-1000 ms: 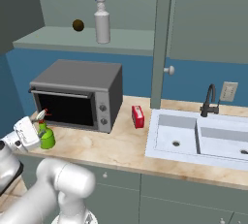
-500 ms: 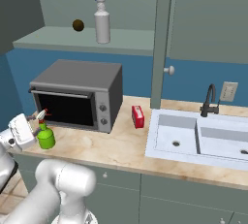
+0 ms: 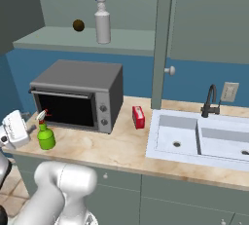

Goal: Pick the spray and spray from the cabinet and place them on the counter.

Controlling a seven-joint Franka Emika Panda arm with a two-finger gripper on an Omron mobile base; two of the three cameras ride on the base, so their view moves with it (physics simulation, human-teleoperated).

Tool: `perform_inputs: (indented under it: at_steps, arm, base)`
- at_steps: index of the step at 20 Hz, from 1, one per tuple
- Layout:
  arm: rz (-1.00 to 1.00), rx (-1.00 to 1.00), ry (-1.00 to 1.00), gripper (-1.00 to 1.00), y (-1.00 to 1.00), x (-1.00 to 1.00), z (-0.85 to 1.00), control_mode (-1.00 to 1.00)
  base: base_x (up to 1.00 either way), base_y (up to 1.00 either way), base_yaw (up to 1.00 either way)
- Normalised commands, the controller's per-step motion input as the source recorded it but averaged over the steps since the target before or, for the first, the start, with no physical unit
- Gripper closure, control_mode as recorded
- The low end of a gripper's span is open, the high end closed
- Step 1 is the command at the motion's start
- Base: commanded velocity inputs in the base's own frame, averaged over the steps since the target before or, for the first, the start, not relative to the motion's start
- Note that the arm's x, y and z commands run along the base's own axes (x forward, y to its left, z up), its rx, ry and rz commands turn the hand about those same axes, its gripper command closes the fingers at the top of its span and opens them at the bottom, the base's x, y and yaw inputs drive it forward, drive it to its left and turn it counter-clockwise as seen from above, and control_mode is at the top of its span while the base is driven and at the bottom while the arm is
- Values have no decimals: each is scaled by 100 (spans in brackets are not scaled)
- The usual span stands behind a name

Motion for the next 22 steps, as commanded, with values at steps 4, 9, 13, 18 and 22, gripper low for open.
perform_inputs:
  at_steps: [4,9,13,18,22]
  arm:
    - [0,1,1,-100,-15,-20,41,-100]
    - [0,2,1,-100,-17,-18,46,-100]
    - [0,2,2,-100,-17,-18,49,-100]
    - [0,2,2,-100,-17,-17,49,-100]
    - [0,6,0,-100,-22,-14,53,-100]
  base:
    - [0,0,0]
    - [0,0,0]
    - [0,0,0]
    - [0,0,0]
    - [0,0,0]
